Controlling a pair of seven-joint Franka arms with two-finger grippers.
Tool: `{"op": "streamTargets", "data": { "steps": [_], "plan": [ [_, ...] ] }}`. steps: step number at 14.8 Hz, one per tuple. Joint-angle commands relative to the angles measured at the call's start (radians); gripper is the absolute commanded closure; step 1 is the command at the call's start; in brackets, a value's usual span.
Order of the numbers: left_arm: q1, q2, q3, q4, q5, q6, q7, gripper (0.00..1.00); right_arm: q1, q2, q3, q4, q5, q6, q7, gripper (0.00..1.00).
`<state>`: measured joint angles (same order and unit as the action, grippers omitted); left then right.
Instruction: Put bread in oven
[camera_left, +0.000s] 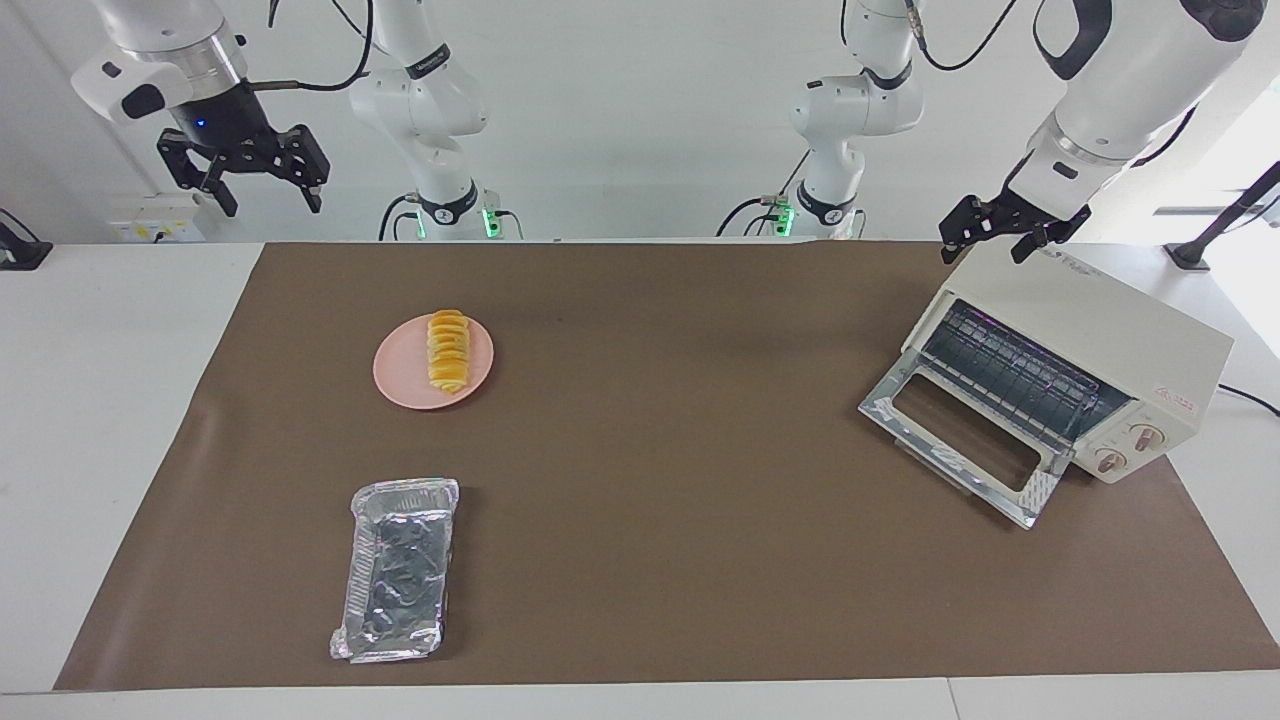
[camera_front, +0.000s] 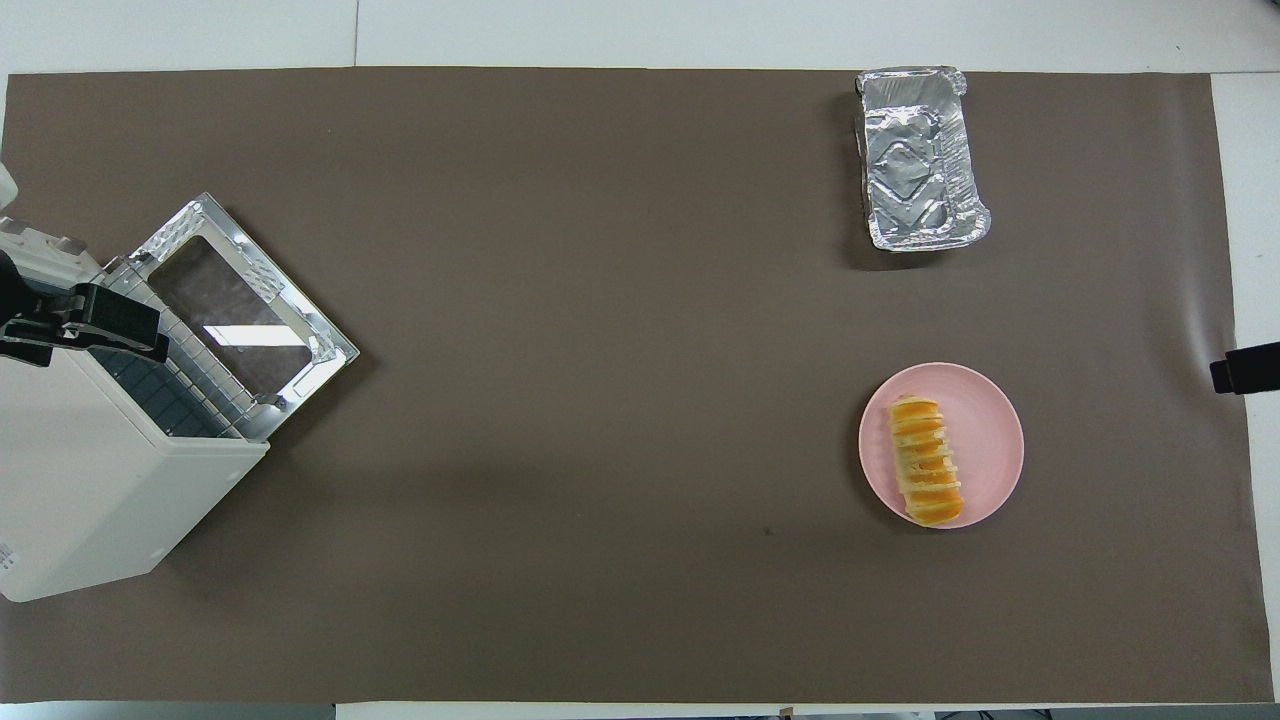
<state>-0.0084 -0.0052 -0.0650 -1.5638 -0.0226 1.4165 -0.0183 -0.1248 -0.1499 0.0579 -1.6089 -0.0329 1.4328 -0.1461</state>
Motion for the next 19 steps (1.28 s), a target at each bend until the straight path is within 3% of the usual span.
{"op": "streamTargets", "data": {
  "steps": [1,7,11,13,19],
  "plan": [
    [0.001,-0.024,0.002,-0.024,0.0,0.001,0.011,0.0,-0.006,-0.025,0.007,-0.034,0.002,0.023,0.007,0.0],
    [0.001,-0.024,0.002,-0.024,0.0,0.002,0.009,0.0,-0.006,-0.03,0.007,-0.037,0.001,0.031,0.008,0.0],
    [0.001,-0.024,0.002,-0.024,0.0,0.002,0.009,0.0,0.0,-0.08,0.01,-0.14,0.002,0.041,0.003,0.0],
    [0.001,-0.024,0.002,-0.024,0.0,0.002,0.011,0.0,0.037,-0.097,0.02,-0.236,0.011,0.075,0.013,0.0],
    [0.001,-0.024,0.002,-0.024,0.0,0.002,0.011,0.0,0.135,-0.138,0.045,-0.586,0.021,0.358,0.083,0.0]
  ]
}}
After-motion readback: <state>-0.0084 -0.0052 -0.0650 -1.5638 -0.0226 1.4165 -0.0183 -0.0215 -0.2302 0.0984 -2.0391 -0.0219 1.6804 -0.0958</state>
